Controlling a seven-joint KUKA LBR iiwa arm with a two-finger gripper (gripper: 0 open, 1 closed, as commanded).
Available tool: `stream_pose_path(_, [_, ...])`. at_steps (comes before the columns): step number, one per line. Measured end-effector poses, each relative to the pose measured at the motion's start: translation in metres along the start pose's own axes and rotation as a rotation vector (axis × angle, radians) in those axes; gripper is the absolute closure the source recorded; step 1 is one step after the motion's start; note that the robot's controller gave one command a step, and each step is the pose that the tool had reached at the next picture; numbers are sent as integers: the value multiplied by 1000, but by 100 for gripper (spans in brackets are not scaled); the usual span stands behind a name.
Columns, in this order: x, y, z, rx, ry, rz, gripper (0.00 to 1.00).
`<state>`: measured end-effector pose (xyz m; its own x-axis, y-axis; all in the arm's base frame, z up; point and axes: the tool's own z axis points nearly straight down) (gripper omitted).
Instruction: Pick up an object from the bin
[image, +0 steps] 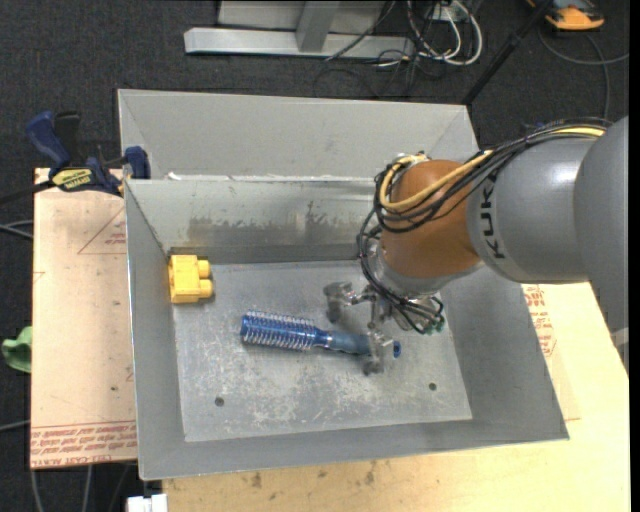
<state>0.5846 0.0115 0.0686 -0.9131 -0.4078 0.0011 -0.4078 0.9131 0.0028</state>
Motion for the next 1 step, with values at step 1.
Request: stream_pose_path(1, [-1,-1,-2,2,-4,1,100])
